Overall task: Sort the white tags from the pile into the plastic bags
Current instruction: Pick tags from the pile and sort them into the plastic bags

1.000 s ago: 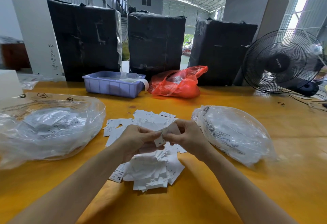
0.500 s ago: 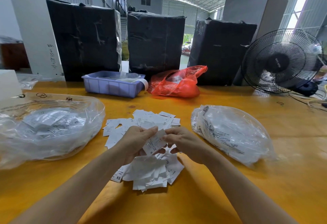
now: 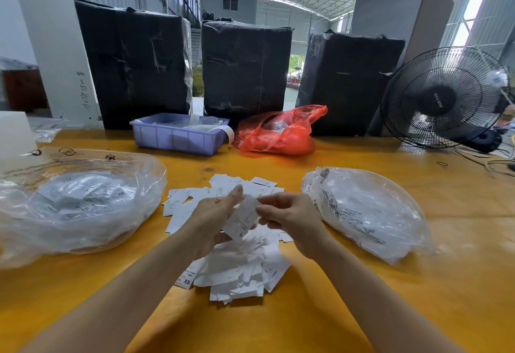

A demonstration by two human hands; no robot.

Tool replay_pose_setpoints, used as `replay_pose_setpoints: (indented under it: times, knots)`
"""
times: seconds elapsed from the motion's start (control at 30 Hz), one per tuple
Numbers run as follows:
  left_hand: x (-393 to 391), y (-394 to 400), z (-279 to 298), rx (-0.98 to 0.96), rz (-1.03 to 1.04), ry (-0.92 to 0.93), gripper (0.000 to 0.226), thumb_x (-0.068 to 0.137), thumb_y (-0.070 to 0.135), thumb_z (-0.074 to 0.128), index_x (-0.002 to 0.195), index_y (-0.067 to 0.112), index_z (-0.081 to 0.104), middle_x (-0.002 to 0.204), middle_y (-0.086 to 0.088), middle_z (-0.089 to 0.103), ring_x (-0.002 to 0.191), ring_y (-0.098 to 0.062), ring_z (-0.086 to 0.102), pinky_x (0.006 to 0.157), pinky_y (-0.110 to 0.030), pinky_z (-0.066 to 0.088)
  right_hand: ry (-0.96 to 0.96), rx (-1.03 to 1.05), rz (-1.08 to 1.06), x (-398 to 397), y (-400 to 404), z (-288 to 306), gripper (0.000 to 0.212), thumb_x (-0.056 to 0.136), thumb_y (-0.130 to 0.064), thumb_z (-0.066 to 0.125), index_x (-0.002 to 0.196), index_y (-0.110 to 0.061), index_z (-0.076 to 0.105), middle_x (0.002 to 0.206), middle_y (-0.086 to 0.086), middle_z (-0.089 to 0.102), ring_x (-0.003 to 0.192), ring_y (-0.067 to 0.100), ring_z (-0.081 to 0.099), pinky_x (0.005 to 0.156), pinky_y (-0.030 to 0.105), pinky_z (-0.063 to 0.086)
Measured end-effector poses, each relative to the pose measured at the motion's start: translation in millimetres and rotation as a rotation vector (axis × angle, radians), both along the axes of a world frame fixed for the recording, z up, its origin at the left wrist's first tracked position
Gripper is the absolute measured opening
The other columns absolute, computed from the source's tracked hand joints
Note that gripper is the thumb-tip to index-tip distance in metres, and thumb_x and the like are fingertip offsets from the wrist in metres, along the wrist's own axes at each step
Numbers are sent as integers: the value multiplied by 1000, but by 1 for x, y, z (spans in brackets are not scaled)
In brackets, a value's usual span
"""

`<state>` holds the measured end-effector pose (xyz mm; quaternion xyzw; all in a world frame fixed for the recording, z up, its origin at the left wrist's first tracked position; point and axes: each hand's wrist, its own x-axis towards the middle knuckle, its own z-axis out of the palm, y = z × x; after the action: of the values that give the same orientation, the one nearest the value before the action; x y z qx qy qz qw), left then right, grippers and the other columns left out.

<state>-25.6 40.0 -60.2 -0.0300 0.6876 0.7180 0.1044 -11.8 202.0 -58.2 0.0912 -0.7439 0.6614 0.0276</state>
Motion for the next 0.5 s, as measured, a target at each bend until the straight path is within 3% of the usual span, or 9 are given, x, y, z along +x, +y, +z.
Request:
replay_pose_setpoints:
  times: [0.1, 0.2, 0.27, 0.33, 0.4, 0.43, 0.5]
  knots:
    - [-2, -8, 4, -7, -91, -25, 51, 71, 43, 71, 99, 1, 67, 88, -20, 72, 73, -26, 72, 60, -29, 57, -110, -142, -87, -4, 5, 1, 6, 84, -1, 66, 89, 0, 70, 69, 11, 68, 55, 11, 63, 59, 22, 51]
    - [-1, -16, 6, -38, -132, -32, 34, 65, 12, 78, 93, -5, 70, 82, -21, 72, 62, -22, 70, 52, -22, 56, -158, -198, -113, -4, 6, 3, 6, 85, -1, 65, 88, 2, 69, 63, 8, 68, 53, 11, 65, 53, 19, 52]
    - [-1, -20, 10, -64, -98, -18, 23, 70, 4, 75, 91, -5, 71, 77, -18, 73, 58, -19, 70, 49, -19, 54, -92, -176, -155, -5, 11, 9, 8, 85, 0, 64, 91, 4, 68, 65, 8, 69, 53, 12, 65, 52, 20, 52]
    - [-6, -31, 20, -115, 3, 52, 15, 75, 3, 73, 89, -1, 70, 73, -14, 73, 55, -15, 69, 46, -17, 52, 147, 8, -354, -9, 28, 17, 11, 86, -1, 63, 95, 4, 68, 72, 10, 69, 57, 15, 66, 57, 25, 55]
    - [-13, -52, 31, -194, 185, 198, 10, 79, 4, 72, 88, 0, 68, 71, -13, 70, 50, -10, 66, 44, -15, 50, 414, 338, -643, -13, 58, 26, 14, 87, -2, 61, 97, 3, 70, 81, 16, 71, 71, 25, 68, 70, 38, 57]
    - [-16, -66, 35, -267, 295, 294, 10, 81, 6, 71, 89, 0, 68, 72, -13, 68, 50, -9, 65, 45, -16, 49, 472, 506, -769, -15, 77, 28, 16, 87, -1, 59, 98, 3, 70, 87, 19, 71, 78, 32, 68, 76, 43, 56]
    - [-22, -97, 40, -462, 513, 424, 12, 86, 11, 67, 91, 0, 69, 77, -15, 67, 62, -18, 67, 56, -26, 52, 375, 790, -889, -18, 114, 23, 19, 88, -1, 55, 101, 3, 70, 95, 22, 70, 88, 38, 65, 80, 45, 54]
